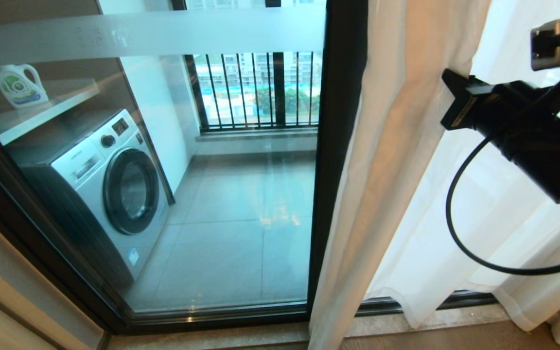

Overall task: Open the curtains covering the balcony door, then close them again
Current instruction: Pull the inner curtains open on both sides

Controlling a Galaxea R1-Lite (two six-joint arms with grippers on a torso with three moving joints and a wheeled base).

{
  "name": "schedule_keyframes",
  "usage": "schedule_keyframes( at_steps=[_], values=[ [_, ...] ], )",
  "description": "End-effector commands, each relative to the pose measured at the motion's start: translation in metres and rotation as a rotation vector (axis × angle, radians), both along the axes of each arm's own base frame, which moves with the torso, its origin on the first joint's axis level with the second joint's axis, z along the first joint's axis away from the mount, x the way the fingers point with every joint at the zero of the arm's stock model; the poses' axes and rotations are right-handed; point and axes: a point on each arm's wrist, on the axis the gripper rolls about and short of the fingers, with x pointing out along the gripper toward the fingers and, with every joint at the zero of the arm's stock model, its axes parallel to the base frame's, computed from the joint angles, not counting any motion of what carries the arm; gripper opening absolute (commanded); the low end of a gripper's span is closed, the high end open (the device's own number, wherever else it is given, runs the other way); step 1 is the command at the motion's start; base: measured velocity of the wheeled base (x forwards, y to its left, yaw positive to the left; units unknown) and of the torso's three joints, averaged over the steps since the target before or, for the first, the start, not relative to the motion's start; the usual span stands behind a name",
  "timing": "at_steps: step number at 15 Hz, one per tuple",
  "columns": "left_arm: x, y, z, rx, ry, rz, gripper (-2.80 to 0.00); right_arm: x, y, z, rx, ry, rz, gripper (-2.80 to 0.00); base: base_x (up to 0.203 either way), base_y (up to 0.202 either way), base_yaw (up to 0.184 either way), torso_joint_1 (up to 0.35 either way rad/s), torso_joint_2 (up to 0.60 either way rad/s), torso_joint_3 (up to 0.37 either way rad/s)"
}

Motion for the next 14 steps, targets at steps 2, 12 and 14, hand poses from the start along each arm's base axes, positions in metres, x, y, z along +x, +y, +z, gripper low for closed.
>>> schedule_keyframes(
  at_steps=[2,12,14],
  values=[
    [0.0,0.0,0.0,0.0,-0.001,0.0,-2.8,0.0006,-0.0009,0.003,0.005,-0.014,-0.005,-2.8,0.0,-0.19,0.001,0.0,0.0,0.003],
    [0.0,0.0,0.0,-0.001,-0.001,-0.001,-2.8,0.0004,-0.0034,0.004,0.006,-0.018,-0.013,-2.8,0.0,-0.19,0.003,0.002,0.0,0.003],
    [0.0,0.0,0.0,-0.001,-0.001,-0.001,-2.8,0.0007,-0.005,0.0043,0.005,-0.019,-0.02,-2.8,0.0,-0.187,0.002,0.002,0.0,0.003]
  ],
)
